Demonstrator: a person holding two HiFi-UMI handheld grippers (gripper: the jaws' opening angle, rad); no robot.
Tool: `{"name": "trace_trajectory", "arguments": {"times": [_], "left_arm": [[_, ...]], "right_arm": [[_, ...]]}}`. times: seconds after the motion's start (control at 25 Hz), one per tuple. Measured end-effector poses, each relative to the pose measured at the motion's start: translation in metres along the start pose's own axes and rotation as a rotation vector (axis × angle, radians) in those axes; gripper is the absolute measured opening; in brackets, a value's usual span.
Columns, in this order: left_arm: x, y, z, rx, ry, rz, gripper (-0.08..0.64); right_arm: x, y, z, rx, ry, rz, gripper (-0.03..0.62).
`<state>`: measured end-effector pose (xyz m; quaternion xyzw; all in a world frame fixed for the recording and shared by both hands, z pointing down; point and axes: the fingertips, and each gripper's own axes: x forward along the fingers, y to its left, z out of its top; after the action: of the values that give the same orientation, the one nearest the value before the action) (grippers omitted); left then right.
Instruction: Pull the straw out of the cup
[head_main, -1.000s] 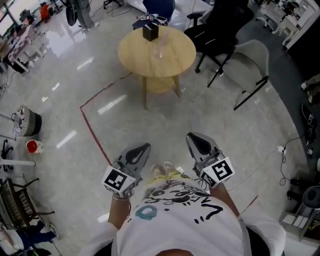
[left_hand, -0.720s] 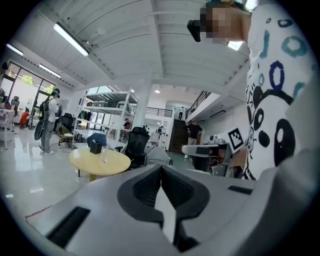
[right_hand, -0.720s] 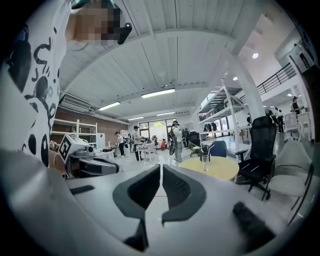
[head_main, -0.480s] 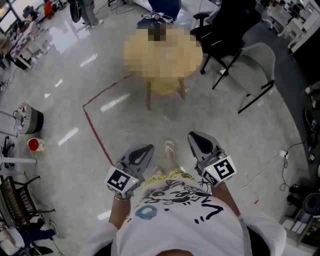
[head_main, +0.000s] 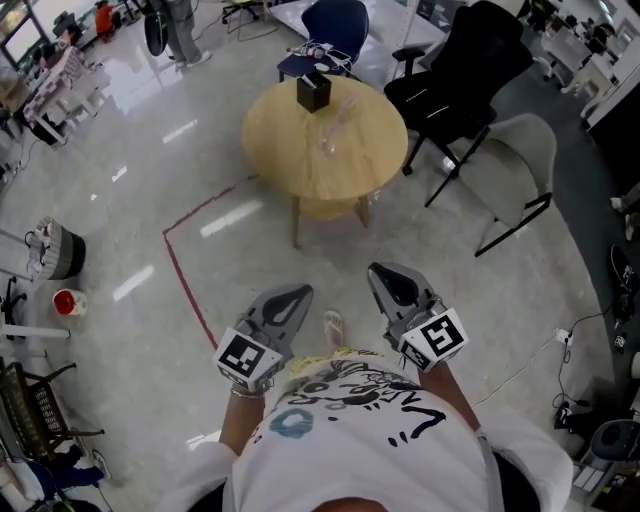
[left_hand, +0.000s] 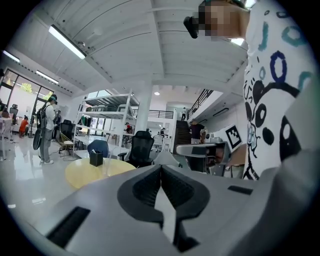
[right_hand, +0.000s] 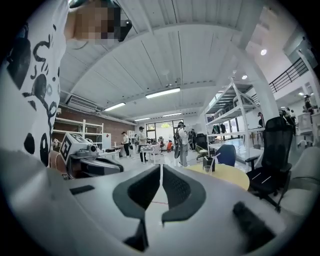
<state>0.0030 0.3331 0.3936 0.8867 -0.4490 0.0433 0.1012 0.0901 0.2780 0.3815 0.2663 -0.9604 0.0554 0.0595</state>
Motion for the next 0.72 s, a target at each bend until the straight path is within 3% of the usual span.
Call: {"name": "trace_trajectory", "arguments": {"times": [0.24, 0.72], "left_arm": [[0.042, 0.029, 0.015, 0.004, -0.005, 0.031, 0.016], [0.091, 0.057, 0.005, -0.002, 0.054, 0.099, 0.015]], "right_arm": [[0.023, -0.036, 0.011, -0.005, -0.013, 0.045, 0.029], [0.038, -0.094, 0.002, 0.012, 0.001, 0.088, 0.029]]}}
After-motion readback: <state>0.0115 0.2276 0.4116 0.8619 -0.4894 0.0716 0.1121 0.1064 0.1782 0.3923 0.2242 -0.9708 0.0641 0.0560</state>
